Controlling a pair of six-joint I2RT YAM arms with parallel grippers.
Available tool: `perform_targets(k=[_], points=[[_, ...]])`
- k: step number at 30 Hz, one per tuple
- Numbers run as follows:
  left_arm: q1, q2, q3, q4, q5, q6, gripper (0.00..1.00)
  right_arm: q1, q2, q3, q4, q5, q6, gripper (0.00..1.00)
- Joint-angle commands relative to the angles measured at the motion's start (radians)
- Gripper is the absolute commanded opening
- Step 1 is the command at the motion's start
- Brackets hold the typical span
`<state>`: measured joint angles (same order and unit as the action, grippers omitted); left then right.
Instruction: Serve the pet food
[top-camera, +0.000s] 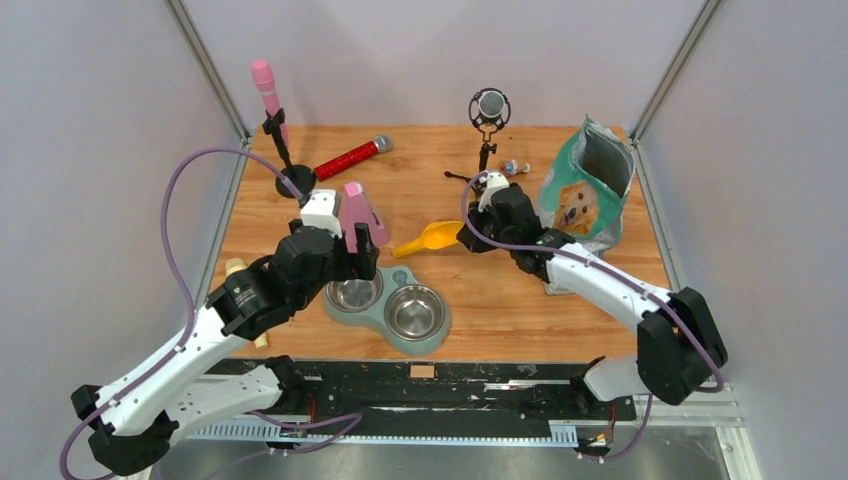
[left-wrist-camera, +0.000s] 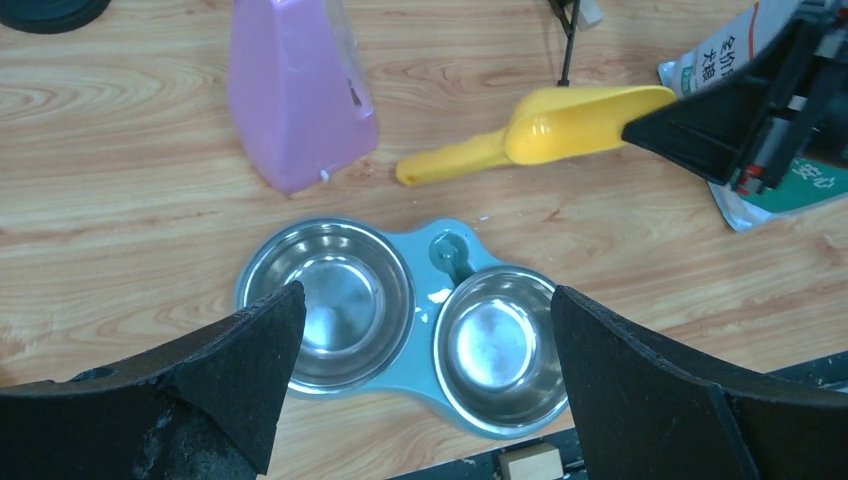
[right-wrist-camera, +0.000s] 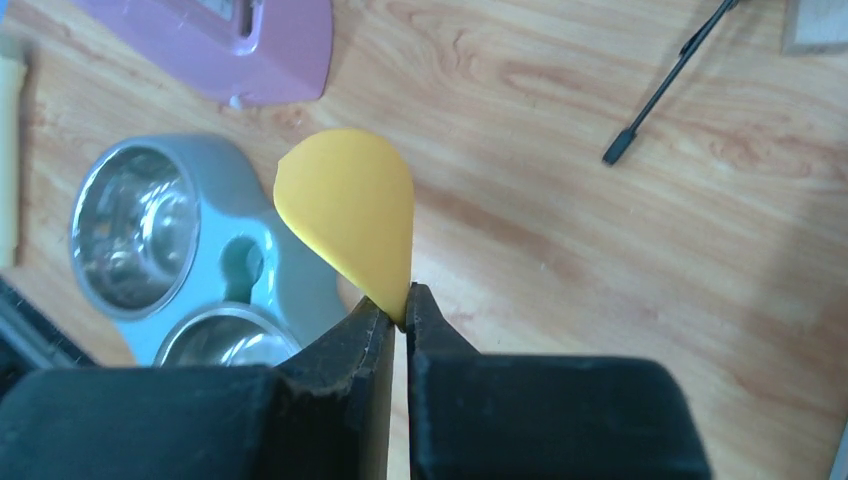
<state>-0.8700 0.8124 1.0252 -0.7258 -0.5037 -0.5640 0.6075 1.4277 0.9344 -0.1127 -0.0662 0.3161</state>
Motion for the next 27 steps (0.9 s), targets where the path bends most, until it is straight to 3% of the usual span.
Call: perform_targets(k=[1, 5, 10, 17, 27], points=[[0.092, 0.045, 0.027, 0.071, 0.169, -0.013, 1.00, -0.009, -0.118, -0.015, -0.171, -0.082, 0.061, 0.00], [0.204, 0.112, 0.034, 0.109, 0.320, 0.009, 1.00, -0.018, -0.215, -0.038, -0.232, -0.139, 0.069, 0.00], [0.252, 0.132, -0.005, 0.217, 0.439, 0.030, 1.00, -0.019, -0.309, -0.021, -0.330, -0.168, 0.078, 0.00], [0.288, 0.120, -0.058, 0.327, 0.588, 0.062, 1.00, -0.032, -0.433, 0.034, -0.397, -0.044, 0.136, 0.00], [0.379, 0.015, -0.166, 0.499, 0.859, 0.031, 1.00, -0.221, -0.455, 0.167, -0.388, -0.398, 0.277, 0.00]])
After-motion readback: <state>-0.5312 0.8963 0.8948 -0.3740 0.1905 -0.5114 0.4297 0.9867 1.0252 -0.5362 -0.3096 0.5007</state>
